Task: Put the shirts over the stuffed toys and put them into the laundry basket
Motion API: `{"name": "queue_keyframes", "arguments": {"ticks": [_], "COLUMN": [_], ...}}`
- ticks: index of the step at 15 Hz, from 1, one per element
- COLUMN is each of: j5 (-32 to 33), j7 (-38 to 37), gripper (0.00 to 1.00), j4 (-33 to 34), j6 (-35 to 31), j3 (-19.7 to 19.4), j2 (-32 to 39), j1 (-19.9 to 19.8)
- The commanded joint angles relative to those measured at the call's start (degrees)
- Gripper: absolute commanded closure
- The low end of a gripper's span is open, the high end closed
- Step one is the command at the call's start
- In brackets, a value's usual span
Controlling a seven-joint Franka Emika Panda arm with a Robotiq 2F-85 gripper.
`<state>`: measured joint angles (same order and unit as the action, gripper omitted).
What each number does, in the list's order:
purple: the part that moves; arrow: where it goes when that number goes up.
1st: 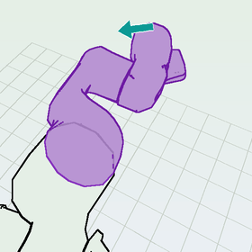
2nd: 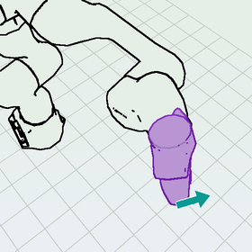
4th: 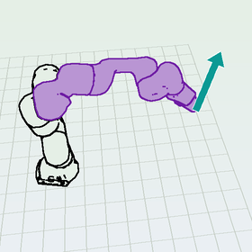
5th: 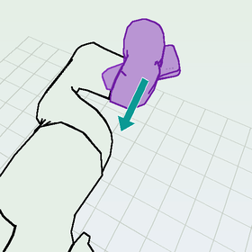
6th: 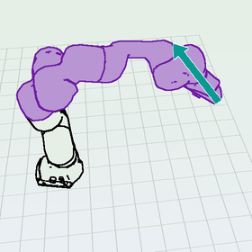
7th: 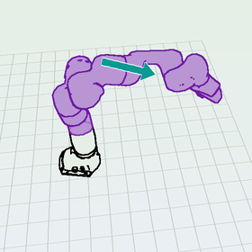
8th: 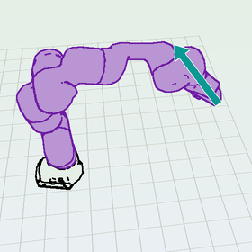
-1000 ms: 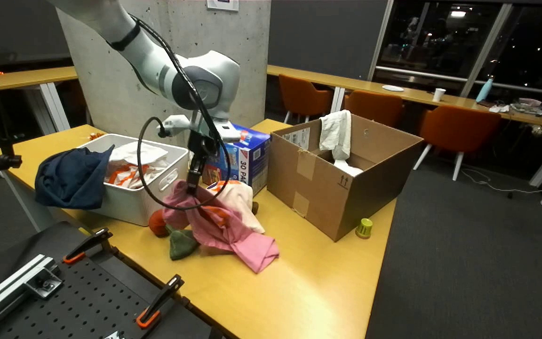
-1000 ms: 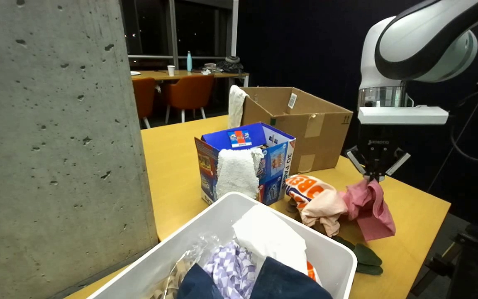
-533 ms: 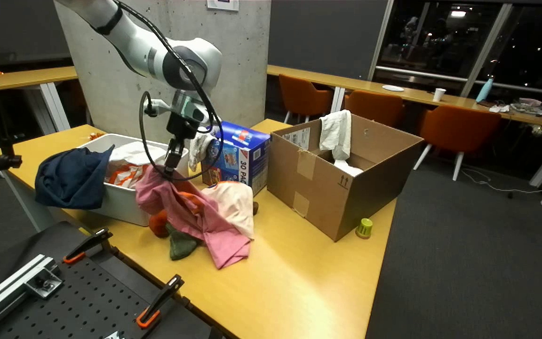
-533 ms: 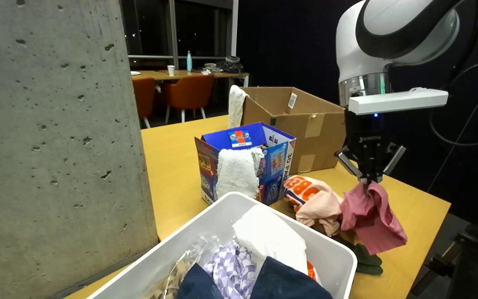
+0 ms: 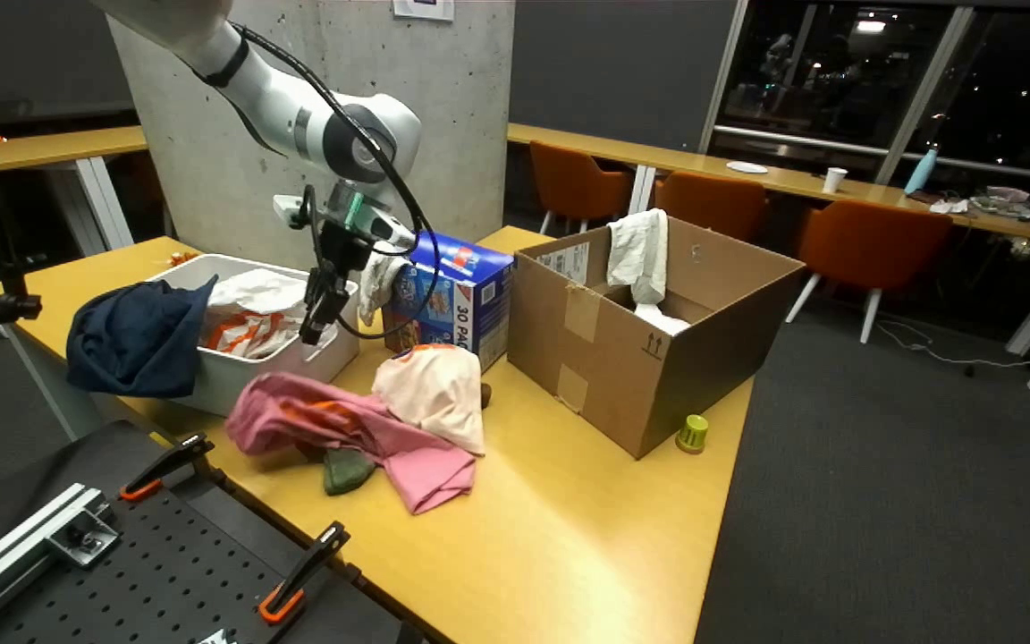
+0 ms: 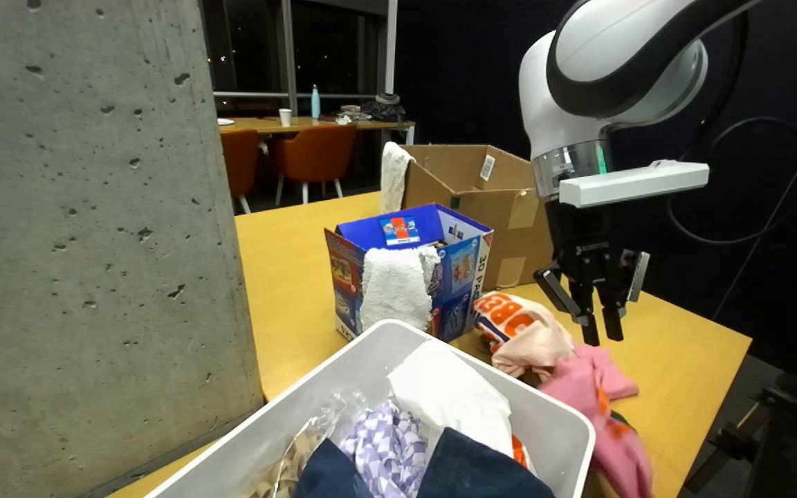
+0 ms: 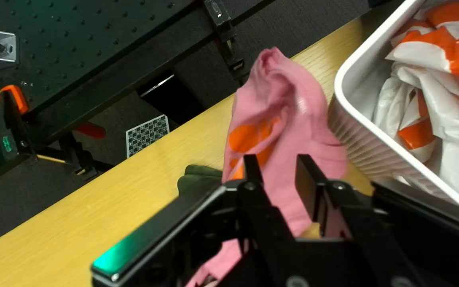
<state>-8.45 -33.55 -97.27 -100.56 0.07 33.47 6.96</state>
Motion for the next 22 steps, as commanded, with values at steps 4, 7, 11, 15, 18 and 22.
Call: {"name": "queue_keyframes", "arguments": {"ticks": [4,7,11,15,18,22], "j5": [-0.3,-0.2,1.2,6.4,9.9,9.7], "j7": [1.7,2.0,1.5,3.6,5.0,6.1], "gripper": [0.18,0.00,0.00,0.00,0.00,0.00], "j4": [1.8,1.5,0.5,4.0,3.8,2.3], "j6": [1.2,-0.1,-4.3,-10.5,-15.9,-18.4], "j3": [-1.0,-2.3,-5.0,-6.5,-6.6,-6.2], "j2": [0.7,0.1,-0.8,3.5,5.5,5.3], "j1": [-0.3,-1.4,-2.9,-3.0,-2.4,-2.3]}}
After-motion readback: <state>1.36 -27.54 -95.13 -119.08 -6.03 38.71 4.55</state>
